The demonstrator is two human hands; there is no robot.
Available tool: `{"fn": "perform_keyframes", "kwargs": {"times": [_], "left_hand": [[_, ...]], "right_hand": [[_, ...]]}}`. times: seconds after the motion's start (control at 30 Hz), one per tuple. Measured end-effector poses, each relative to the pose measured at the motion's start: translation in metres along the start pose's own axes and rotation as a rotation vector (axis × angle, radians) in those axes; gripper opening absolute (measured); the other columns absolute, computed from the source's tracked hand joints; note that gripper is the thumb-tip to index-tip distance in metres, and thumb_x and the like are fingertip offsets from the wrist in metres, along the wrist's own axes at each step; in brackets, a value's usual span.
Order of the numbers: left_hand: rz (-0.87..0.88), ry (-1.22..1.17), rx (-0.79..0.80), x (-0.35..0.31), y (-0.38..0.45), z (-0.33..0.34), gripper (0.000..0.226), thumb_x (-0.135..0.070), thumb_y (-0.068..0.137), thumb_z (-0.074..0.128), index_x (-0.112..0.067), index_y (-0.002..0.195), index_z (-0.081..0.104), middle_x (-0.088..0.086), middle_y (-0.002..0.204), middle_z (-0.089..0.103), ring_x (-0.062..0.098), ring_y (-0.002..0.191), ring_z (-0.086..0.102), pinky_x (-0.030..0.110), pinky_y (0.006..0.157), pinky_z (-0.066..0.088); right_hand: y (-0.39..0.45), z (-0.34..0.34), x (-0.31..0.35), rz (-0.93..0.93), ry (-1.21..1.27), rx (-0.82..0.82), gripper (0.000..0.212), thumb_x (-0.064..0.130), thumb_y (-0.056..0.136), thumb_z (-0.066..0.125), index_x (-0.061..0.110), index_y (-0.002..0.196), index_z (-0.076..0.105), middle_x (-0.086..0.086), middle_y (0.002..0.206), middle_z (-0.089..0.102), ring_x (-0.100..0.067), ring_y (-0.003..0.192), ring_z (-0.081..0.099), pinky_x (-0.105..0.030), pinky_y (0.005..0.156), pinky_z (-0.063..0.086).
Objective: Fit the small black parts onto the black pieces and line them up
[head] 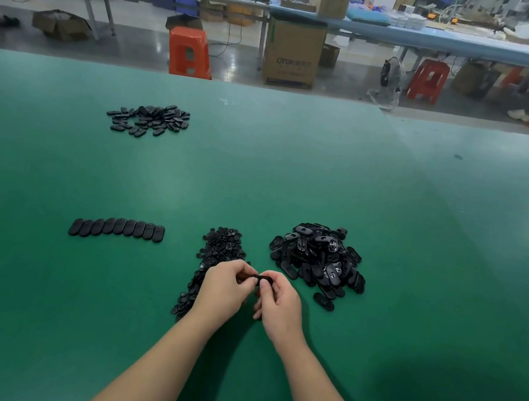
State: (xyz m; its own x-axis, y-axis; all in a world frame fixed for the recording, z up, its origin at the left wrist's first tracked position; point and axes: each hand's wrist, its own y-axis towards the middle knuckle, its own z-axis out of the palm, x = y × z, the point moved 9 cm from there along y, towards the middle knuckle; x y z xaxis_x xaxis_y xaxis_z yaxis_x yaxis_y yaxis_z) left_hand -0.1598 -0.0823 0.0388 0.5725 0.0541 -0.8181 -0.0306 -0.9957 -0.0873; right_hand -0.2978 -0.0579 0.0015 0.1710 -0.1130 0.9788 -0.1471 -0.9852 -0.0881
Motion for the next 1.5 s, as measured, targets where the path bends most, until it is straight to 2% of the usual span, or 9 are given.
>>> {"fn": "perform_keyframes", "kwargs": {"times": [0.17, 0.47, 0.7, 0.8, 0.9, 1.1, 1.27, 1.37, 1.5], "left_hand": [[-0.002, 0.067, -0.04, -0.004, -0.001, -0.001, 0.005, -0.02, 0.087, 0.07, -0.024, 0.086, 0.072, -0.014, 0.078, 0.069, -0.003, 0.075, 0.061, 0.009, 0.063, 0.041], [0.09, 0.123, -0.036, -0.013, -0.001, 0.004, 0.009, -0.015, 0.092, 0.063, -0.021, 0.093, 0.07, -0.015, 0.081, 0.066, -0.003, 0.074, 0.057, 0.005, 0.062, 0.037], [0.217, 0.259, 0.0, -0.021, -0.002, 0.01, 0.019, -0.01, 0.095, 0.057, -0.018, 0.109, 0.066, -0.006, 0.101, 0.067, 0.012, 0.091, 0.061, 0.022, 0.077, 0.046], [0.302, 0.33, -0.002, -0.025, -0.005, 0.01, 0.027, -0.013, 0.097, 0.055, -0.021, 0.122, 0.063, -0.006, 0.111, 0.066, 0.015, 0.1, 0.062, 0.031, 0.087, 0.05], [0.373, 0.414, -0.057, -0.027, -0.008, 0.001, 0.024, -0.02, 0.098, 0.054, -0.024, 0.121, 0.063, -0.006, 0.109, 0.066, 0.018, 0.096, 0.064, 0.034, 0.08, 0.051], [0.028, 0.305, -0.42, 0.027, 0.004, -0.086, 0.018, -0.024, 0.093, 0.064, -0.023, 0.111, 0.069, -0.009, 0.088, 0.069, 0.014, 0.071, 0.064, 0.03, 0.061, 0.049], [-0.261, 0.371, -0.465, 0.091, 0.009, -0.122, 0.017, -0.031, 0.092, 0.064, -0.02, 0.104, 0.068, -0.014, 0.065, 0.053, 0.005, 0.056, 0.044, 0.024, 0.049, 0.032], [-0.295, 0.466, -0.412, 0.103, 0.012, -0.122, 0.025, -0.039, 0.093, 0.063, -0.021, 0.109, 0.066, -0.016, 0.063, 0.048, 0.001, 0.054, 0.042, 0.022, 0.048, 0.029], [-0.135, 0.549, -0.394, 0.094, 0.011, -0.115, 0.026, -0.039, 0.095, 0.06, -0.024, 0.116, 0.064, -0.007, 0.077, 0.064, 0.017, 0.064, 0.058, 0.03, 0.063, 0.045]], "right_hand": [[0.0, -0.001, -0.001, -0.004, -0.017, -0.018, 0.016, 0.013, 0.103, 0.054, 0.025, 0.099, 0.065, -0.006, 0.083, 0.072, -0.009, 0.053, 0.058, -0.024, 0.05, 0.05], [0.001, -0.004, -0.003, -0.006, -0.009, -0.048, 0.011, 0.017, 0.103, 0.056, 0.021, 0.097, 0.063, -0.006, 0.08, 0.071, -0.013, 0.056, 0.058, -0.036, 0.053, 0.054], [0.004, -0.006, -0.004, -0.011, -0.112, -0.073, 0.01, 0.023, 0.104, 0.053, 0.025, 0.098, 0.061, 0.001, 0.081, 0.068, -0.013, 0.063, 0.055, -0.032, 0.061, 0.048], [0.002, -0.004, -0.003, -0.012, -0.069, -0.053, 0.013, 0.021, 0.104, 0.053, 0.025, 0.096, 0.061, 0.003, 0.073, 0.065, -0.014, 0.054, 0.053, -0.036, 0.054, 0.049], [0.0, -0.004, 0.001, -0.018, 0.02, -0.048, 0.009, 0.022, 0.104, 0.055, 0.026, 0.101, 0.062, 0.001, 0.071, 0.065, -0.015, 0.049, 0.053, -0.034, 0.047, 0.048], [-0.004, -0.002, 0.004, -0.011, 0.058, -0.027, 0.009, 0.024, 0.103, 0.054, 0.027, 0.107, 0.062, 0.004, 0.077, 0.068, -0.011, 0.054, 0.055, -0.028, 0.05, 0.049], [-0.005, -0.001, 0.005, -0.002, 0.017, -0.003, 0.011, 0.022, 0.103, 0.054, 0.026, 0.104, 0.064, 0.003, 0.077, 0.067, -0.009, 0.055, 0.055, -0.029, 0.052, 0.051], [-0.005, -0.001, 0.005, 0.002, 0.005, -0.003, 0.012, 0.019, 0.103, 0.053, 0.025, 0.103, 0.064, 0.002, 0.076, 0.067, -0.009, 0.055, 0.055, -0.028, 0.051, 0.051], [-0.005, 0.0, 0.005, 0.005, 0.002, -0.001, 0.013, 0.017, 0.103, 0.053, 0.026, 0.104, 0.063, 0.001, 0.076, 0.067, -0.009, 0.055, 0.054, -0.027, 0.052, 0.05]]}}
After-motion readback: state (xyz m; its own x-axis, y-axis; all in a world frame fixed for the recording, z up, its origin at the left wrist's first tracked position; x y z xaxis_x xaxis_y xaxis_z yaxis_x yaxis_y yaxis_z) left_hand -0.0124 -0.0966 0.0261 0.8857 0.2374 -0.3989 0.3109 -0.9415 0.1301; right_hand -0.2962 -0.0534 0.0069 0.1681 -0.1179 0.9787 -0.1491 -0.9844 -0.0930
